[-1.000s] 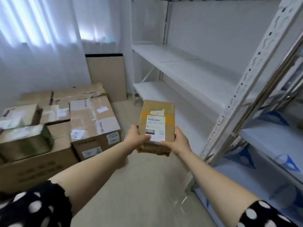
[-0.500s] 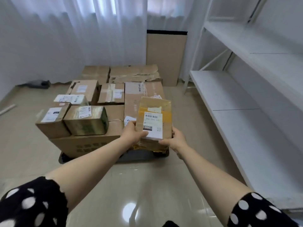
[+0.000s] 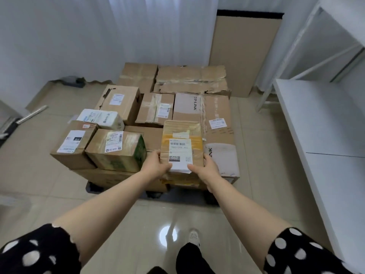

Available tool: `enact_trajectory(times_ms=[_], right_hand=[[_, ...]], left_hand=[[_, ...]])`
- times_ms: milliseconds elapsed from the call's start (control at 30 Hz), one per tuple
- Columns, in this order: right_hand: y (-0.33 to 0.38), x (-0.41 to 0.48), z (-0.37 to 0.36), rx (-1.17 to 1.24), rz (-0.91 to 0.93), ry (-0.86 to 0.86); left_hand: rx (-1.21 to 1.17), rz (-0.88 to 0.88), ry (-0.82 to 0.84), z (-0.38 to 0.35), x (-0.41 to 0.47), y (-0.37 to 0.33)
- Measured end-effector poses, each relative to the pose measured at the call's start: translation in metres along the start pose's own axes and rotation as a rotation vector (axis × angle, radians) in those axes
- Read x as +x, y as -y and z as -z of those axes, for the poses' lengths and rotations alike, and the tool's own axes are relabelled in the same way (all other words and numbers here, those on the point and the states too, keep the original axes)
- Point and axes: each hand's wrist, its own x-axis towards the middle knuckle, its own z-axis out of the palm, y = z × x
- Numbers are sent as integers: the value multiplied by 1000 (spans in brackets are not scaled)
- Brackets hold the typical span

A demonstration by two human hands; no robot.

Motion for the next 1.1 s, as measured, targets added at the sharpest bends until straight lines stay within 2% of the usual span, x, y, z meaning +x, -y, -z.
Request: enact_trajectory(times_ms=[167,500,633,700,933,1100], right_hand=[[5,57,-30,12,-47,54],[-27,145,-110,407,-380,34],[-41,167,-131,457,-424,17],[-46,175,-135,466,-434,-8],[-59,189,-147,404,-440,-42],[-66,194,-163,203,-408,15]], left_hand=[[65,91,-30,12,58,19],[110,108,-27,35,156,85],[336,104,-164,53,183,107],[401,98,-170,62,194,115],[625,169,47,69,220,147],[697,149,43,64,218,146]])
